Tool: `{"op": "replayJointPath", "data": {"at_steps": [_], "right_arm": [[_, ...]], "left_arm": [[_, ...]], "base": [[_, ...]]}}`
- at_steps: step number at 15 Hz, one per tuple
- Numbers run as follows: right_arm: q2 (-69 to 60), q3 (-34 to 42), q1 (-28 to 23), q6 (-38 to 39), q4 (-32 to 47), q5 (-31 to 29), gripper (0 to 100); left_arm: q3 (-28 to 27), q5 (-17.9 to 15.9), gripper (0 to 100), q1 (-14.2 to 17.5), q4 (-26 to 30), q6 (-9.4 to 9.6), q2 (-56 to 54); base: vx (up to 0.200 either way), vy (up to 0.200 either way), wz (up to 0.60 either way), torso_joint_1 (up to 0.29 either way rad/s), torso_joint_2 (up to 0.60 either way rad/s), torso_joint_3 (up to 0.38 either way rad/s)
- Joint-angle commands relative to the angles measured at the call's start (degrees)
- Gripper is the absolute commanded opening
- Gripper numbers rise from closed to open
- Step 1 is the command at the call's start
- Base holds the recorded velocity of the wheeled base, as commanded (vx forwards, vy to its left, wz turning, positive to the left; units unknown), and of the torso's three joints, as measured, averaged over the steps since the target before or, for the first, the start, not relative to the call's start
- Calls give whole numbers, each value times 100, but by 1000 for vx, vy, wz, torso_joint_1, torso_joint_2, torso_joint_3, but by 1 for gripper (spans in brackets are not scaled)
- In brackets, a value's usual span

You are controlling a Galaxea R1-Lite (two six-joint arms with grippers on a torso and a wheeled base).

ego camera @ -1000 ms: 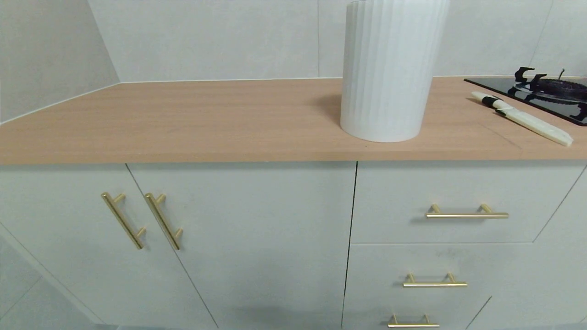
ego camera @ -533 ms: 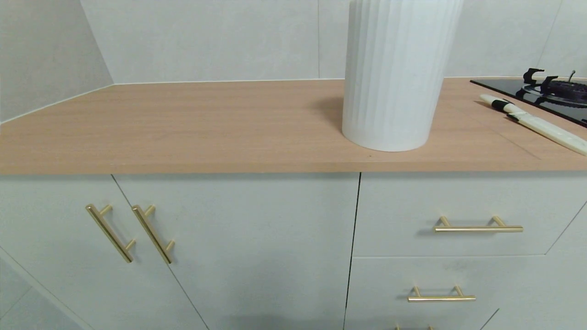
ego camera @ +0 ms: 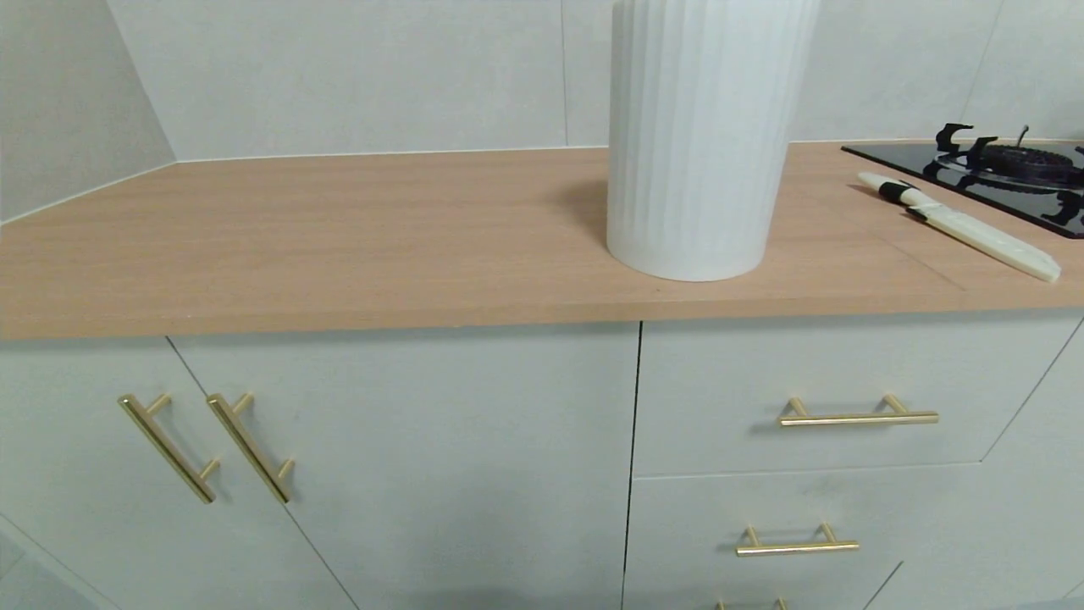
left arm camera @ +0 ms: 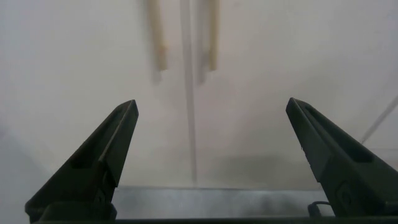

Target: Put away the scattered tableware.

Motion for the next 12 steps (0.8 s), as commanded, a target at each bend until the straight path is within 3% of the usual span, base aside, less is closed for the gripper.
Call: {"op": "replayJointPath", "data": {"at_steps": [1, 6, 12], "right_arm": [[7, 0, 5, -1, 5, -5, 100], [7, 0, 5, -1, 5, 4, 100], [7, 0, 5, -1, 5, 4, 100]], "left_arm": [[2, 3, 100, 0, 0, -2, 0], [2, 3, 100, 0, 0, -2, 0], [2, 3, 100, 0, 0, -2, 0]], "base": [[0, 0, 0, 0, 0, 0], [0, 0, 0, 0, 0, 0], [0, -200, 0, 2, 2, 3]]}}
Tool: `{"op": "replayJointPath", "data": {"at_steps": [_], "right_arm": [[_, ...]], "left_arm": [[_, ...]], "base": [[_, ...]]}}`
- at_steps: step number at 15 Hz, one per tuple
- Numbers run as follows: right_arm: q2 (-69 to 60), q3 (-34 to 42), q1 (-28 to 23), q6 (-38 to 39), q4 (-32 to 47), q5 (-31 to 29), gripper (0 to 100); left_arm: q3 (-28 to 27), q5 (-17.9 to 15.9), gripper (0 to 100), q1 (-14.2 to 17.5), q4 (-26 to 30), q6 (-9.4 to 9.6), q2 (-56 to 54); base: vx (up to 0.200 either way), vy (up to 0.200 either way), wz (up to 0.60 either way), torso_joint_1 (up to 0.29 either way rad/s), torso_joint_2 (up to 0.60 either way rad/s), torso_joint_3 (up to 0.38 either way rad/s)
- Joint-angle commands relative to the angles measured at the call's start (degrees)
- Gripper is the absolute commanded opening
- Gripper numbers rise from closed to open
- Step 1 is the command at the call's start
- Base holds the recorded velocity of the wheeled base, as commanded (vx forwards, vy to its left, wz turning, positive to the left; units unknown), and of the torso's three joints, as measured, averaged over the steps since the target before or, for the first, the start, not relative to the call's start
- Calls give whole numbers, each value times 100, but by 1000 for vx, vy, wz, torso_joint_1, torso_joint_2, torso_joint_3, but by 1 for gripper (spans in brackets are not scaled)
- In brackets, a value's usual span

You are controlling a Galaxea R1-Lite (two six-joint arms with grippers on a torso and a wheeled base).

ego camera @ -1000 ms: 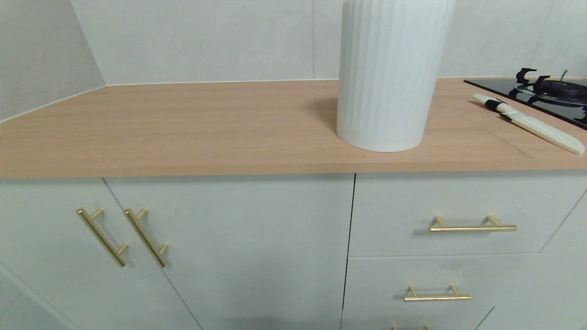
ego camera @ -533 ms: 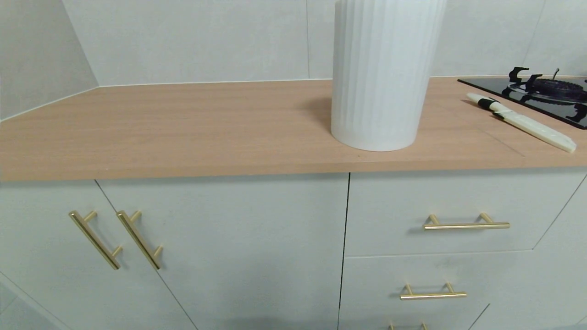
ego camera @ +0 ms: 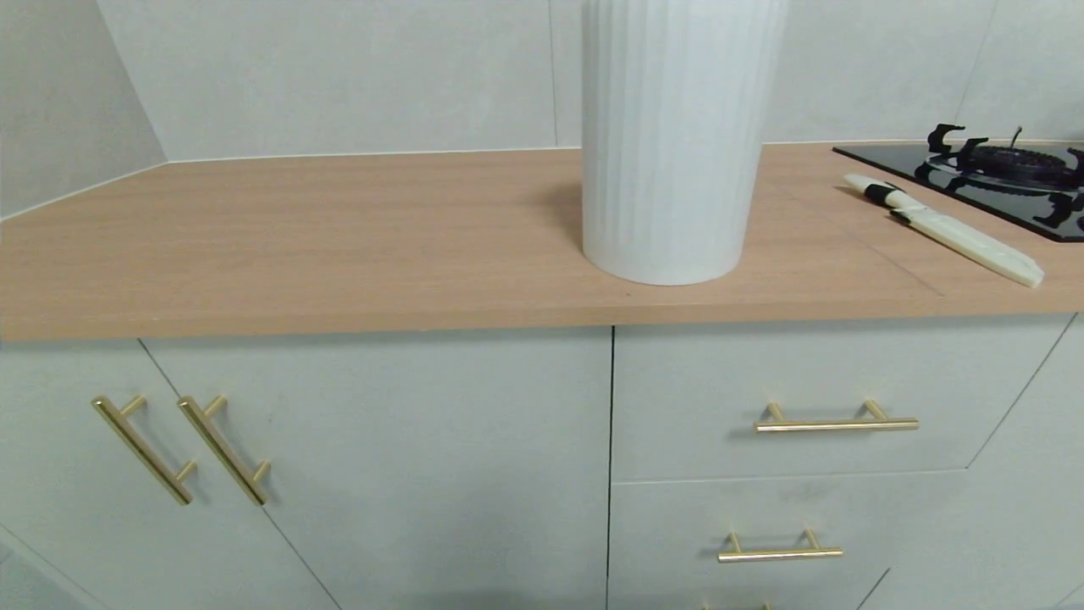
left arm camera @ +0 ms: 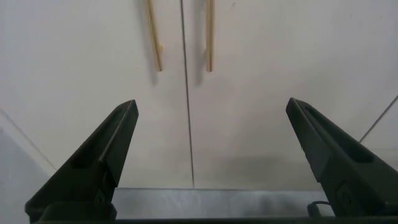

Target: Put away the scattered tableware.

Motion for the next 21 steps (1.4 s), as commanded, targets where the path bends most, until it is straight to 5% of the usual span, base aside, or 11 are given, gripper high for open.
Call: {"op": "replayJointPath", "data": {"at_steps": [1, 21], "right_arm": [[7, 0, 5, -1, -7, -7, 100], [7, 0, 5, -10, 2, 2, 100]], "left_arm": [[0, 3, 100, 0, 0, -4, 0], [0, 3, 100, 0, 0, -4, 0]], "base": [[0, -200, 0, 7, 2, 2], [0, -20, 0, 0, 0, 1]]}}
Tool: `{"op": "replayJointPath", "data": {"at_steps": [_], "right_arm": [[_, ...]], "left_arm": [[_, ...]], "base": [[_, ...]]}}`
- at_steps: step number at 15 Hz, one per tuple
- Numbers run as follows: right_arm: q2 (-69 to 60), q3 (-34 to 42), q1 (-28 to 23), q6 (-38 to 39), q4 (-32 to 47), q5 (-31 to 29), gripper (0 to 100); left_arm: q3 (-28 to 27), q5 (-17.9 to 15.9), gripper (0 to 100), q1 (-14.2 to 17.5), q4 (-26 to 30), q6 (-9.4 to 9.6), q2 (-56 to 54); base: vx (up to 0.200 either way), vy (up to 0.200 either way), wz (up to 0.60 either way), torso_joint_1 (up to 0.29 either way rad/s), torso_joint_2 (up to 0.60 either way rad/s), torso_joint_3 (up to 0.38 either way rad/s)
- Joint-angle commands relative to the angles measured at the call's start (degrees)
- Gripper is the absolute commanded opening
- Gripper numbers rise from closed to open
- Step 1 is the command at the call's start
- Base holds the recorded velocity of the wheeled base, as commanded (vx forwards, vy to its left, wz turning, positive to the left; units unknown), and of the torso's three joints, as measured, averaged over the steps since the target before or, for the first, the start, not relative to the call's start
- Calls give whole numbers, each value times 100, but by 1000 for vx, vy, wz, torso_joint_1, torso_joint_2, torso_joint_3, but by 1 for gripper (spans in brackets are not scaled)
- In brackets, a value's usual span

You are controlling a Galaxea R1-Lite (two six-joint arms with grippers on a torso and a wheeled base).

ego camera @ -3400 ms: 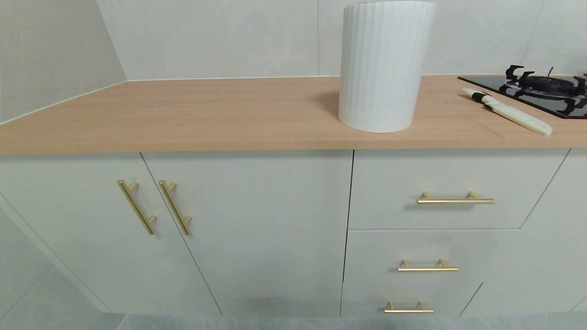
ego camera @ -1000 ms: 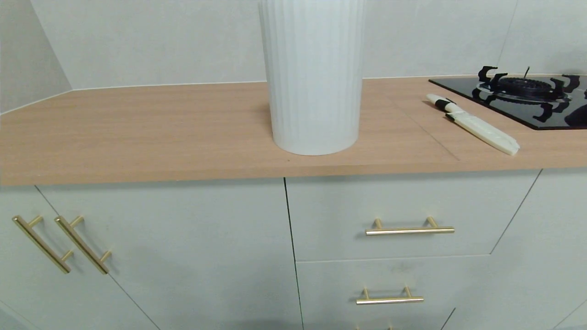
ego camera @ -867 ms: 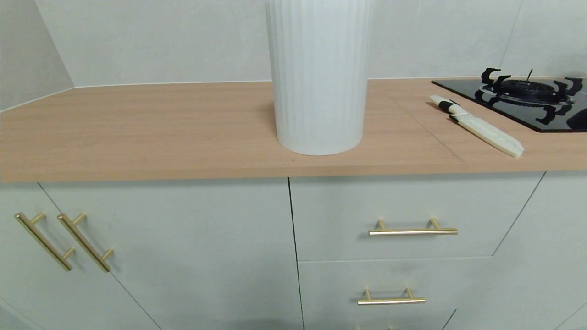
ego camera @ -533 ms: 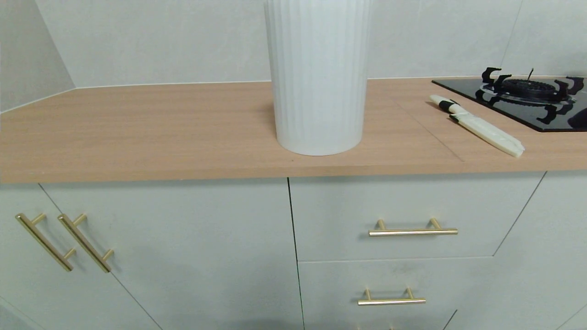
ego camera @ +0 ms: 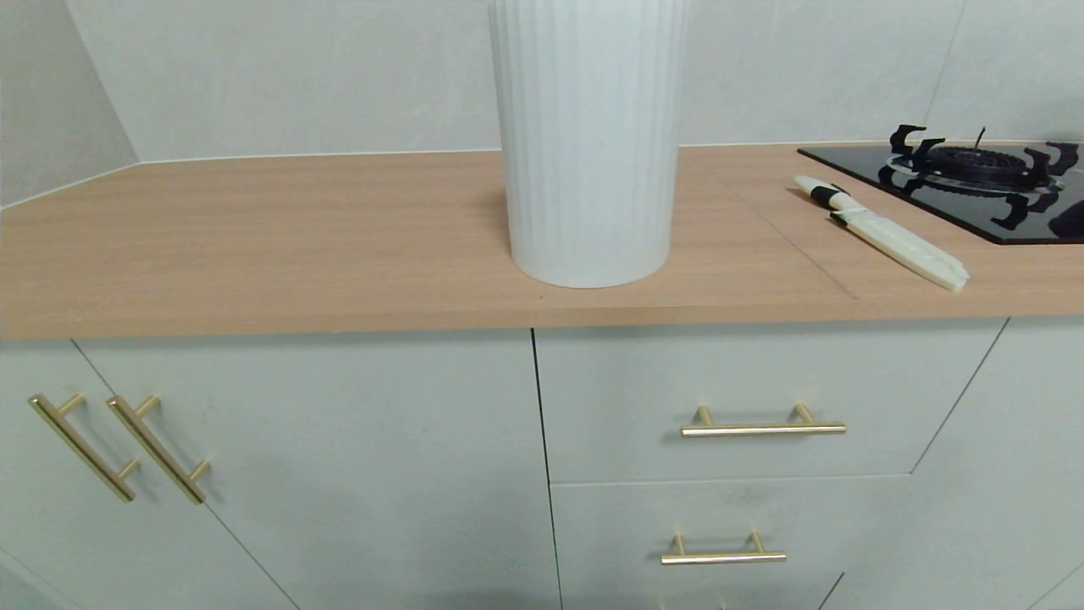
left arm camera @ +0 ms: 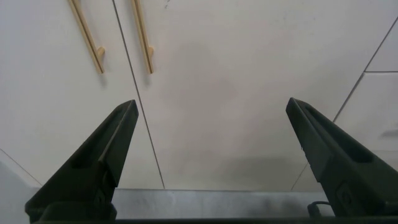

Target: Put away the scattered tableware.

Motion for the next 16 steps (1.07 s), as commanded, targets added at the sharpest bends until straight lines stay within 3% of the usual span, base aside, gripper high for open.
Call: {"op": "replayJointPath", "data": {"at_steps": [1, 5, 16], "right_arm": [[7, 0, 5, -2, -1, 4, 100], [7, 0, 5, -2, -1, 4, 100], [7, 0, 5, -2, -10, 4, 100]], "left_arm": [[0, 3, 100, 0, 0, -2, 0], [0, 3, 100, 0, 0, -2, 0], [0, 3, 100, 0, 0, -2, 0]], "base": [[0, 0, 0, 32, -149, -134], [0, 0, 0, 93, -272, -275], [0, 0, 0, 167, -484, -294]]}}
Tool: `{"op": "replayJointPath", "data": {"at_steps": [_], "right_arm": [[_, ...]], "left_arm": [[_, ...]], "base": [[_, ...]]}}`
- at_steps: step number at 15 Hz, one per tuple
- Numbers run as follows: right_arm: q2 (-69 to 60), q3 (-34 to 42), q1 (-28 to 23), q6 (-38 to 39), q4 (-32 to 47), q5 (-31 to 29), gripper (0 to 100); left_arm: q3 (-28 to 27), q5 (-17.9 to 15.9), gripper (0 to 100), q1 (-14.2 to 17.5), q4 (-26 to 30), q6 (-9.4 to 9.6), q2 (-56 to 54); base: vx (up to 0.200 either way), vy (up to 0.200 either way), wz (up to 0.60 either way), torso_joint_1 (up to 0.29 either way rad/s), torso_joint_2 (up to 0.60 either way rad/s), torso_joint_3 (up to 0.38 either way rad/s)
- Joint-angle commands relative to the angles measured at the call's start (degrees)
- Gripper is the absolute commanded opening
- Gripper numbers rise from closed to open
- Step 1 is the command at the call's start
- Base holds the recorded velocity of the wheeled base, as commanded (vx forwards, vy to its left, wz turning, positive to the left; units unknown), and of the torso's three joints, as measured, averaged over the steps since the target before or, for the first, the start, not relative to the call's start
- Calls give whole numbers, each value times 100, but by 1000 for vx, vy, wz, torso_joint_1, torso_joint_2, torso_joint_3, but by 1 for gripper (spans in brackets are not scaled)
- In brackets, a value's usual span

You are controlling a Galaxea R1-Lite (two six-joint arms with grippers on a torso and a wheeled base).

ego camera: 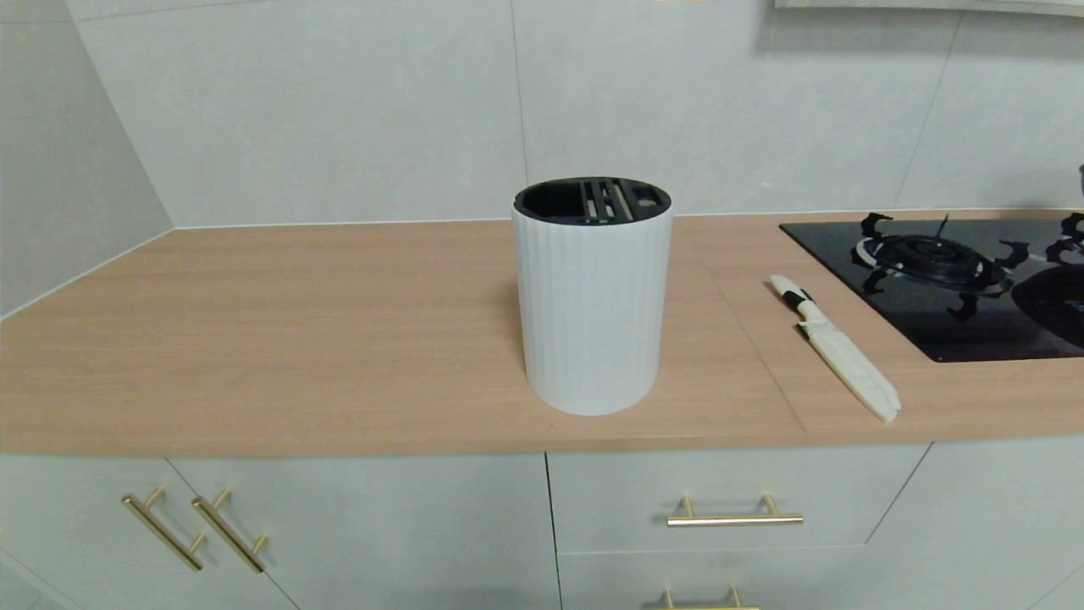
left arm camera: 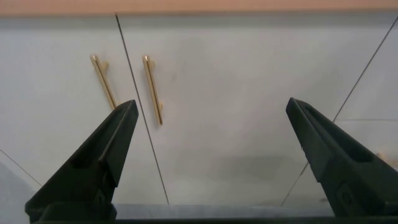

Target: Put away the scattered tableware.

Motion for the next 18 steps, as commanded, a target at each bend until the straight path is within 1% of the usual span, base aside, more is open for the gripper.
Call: {"op": "replayJointPath", "data": {"at_steps": [1, 11, 18], "right_arm": [[7, 0, 2, -2, -4, 2, 100], [7, 0, 2, -2, -4, 2, 100], [7, 0, 2, -2, 5, 2, 100]], "left_arm": [[0, 3, 100, 0, 0, -2, 0], [0, 3, 100, 0, 0, -2, 0], [0, 3, 100, 0, 0, -2, 0]], "base": [[0, 0, 0, 203, -486, -295], [0, 0, 0, 231, -517, -284], [0, 0, 0, 274, -583, -309]]}}
